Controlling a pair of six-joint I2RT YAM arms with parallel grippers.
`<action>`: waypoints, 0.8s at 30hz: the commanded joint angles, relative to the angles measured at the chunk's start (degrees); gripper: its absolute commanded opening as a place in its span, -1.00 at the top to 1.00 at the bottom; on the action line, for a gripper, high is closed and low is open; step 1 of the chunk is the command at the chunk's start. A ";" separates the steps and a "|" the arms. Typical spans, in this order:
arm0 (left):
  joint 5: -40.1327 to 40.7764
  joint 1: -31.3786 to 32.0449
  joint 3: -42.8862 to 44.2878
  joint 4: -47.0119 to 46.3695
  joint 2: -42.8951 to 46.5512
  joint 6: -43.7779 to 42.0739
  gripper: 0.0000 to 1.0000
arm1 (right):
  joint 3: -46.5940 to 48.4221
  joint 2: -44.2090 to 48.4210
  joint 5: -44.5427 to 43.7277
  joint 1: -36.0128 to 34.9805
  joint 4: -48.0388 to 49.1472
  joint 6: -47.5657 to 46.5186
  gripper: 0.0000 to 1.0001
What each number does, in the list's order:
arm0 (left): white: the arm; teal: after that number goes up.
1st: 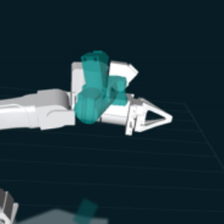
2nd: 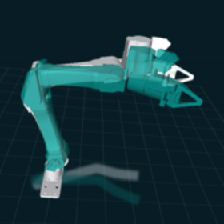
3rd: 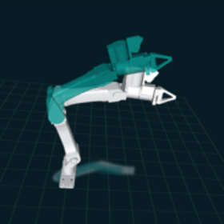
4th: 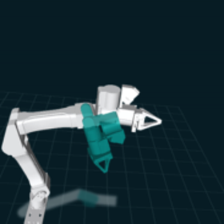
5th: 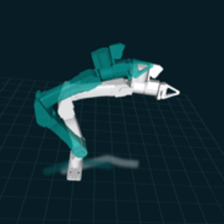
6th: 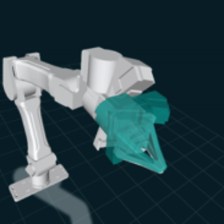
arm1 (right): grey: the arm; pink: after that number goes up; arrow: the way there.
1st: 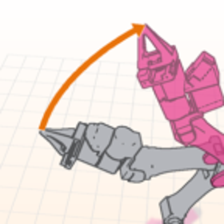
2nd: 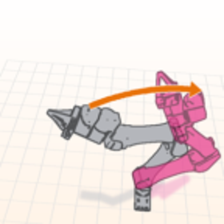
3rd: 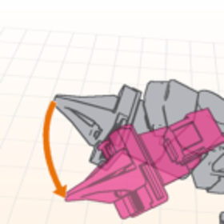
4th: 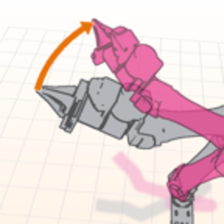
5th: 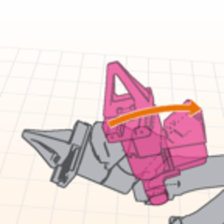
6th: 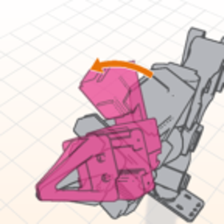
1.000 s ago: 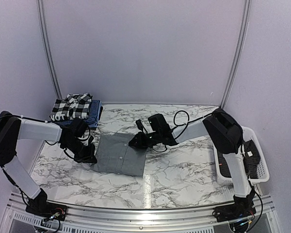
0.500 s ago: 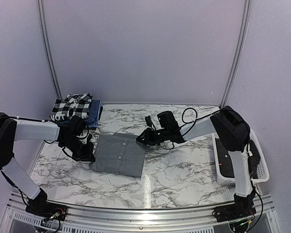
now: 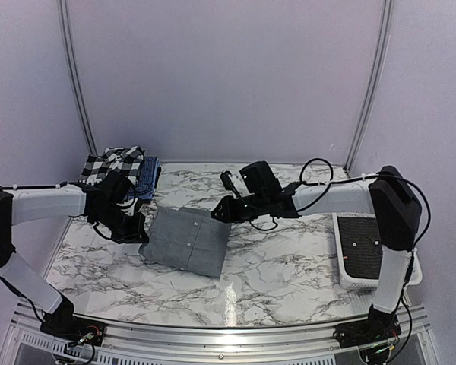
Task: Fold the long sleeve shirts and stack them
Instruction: Pick up the square-folded shirt from the center of the board.
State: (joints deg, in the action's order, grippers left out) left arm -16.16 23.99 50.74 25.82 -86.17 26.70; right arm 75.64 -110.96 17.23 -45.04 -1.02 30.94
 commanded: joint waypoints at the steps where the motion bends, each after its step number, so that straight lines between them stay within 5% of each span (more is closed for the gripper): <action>1: -0.26 -0.19 1.80 2.22 2.24 -0.90 1.00 | -2.12 -0.29 -6.85 -3.36 -8.41 -1.30 0.62; 9: -0.39 -0.25 2.43 2.58 5.32 -0.73 1.00 | -3.68 -1.20 -13.57 -5.85 -12.83 0.40 0.86; 24: -0.48 -0.24 6.85 4.42 11.59 -2.79 1.00 | 5.75 -11.88 -10.40 -8.57 -11.38 0.44 0.86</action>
State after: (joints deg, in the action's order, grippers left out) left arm -16.38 23.99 52.49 28.23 -77.45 26.11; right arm 76.36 -118.85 6.37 -51.75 -11.22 31.42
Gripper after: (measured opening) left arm 0.005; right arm 0.068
